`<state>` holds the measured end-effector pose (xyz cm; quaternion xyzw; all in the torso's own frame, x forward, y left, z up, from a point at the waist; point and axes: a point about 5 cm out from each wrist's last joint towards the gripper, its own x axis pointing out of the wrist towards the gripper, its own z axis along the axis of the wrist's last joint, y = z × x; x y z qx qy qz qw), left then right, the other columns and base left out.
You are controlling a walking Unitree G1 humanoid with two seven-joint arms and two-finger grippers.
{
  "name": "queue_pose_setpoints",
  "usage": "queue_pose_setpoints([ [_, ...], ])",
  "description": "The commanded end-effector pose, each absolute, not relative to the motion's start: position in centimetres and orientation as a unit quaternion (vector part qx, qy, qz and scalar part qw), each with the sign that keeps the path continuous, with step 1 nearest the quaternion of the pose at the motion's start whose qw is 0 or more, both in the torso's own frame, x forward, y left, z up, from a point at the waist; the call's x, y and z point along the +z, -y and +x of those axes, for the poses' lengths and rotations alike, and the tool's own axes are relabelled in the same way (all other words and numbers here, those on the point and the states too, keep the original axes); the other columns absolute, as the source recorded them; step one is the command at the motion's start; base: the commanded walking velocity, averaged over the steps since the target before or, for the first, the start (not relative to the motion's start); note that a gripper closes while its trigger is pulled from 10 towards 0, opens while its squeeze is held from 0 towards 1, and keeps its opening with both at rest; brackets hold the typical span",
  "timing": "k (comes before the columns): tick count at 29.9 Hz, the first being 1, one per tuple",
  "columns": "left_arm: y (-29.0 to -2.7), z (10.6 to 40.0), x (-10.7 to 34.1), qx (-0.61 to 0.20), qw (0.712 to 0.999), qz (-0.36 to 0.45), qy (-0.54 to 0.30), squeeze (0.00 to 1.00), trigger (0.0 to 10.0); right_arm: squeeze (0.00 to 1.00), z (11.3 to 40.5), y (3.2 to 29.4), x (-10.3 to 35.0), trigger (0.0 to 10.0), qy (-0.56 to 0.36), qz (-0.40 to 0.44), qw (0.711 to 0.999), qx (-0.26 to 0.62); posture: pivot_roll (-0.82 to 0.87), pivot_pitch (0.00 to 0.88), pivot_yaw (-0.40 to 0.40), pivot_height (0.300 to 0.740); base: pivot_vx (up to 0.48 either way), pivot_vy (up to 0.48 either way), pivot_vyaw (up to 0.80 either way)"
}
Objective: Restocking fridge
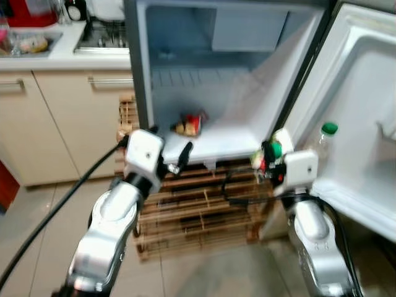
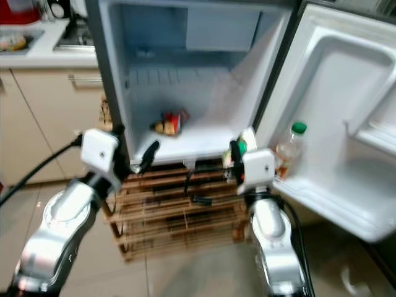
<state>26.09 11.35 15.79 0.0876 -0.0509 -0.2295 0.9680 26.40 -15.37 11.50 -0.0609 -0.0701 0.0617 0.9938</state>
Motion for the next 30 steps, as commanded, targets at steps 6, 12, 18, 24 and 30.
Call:
queue_pose_setpoints([
  [6,-11.3,26.6,16.5,-0.243,0.962,0.102,0.065,0.0,10.0,0.0,27.6,14.8,11.5,0.0,0.067,-0.054,0.994,0.065,-0.03,0.0,-0.045,0.74,0.465,0.0,0.0],
  [12,-11.3,26.7,16.7,-0.252,0.96,0.103,0.07,0.0,10.0,0.0,28.5,14.3,11.0,0.0,0.055,-0.052,0.994,0.075,-0.02,0.0,-0.045,0.74,0.459,0.0,0.0],
  [18,-11.3,26.6,17.5,-0.258,0.959,0.076,0.086,0.0,10.0,0.0,29.6,13.6,9.3,0.0,0.0,-0.025,0.995,0.095,-0.01,0.0,-0.046,0.74,0.15,0.0,0.0],
  [24,-11.6,25.6,17.9,-0.295,0.951,0.06,0.077,0.0,10.0,0.0,31.0,13.5,7.1,0.0,-0.068,-0.009,0.994,0.08,0.04,0.0,-0.038,0.74,0.0,0.0,0.0],
  [30,-11.8,23.8,17.0,-0.346,0.936,0.061,0.026,0.0,10.0,0.0,32.7,12.4,6.7,0.0,-0.087,-0.017,0.993,0.076,0.08,0.0,-0.021,0.74,0.0,0.0,0.0],
])
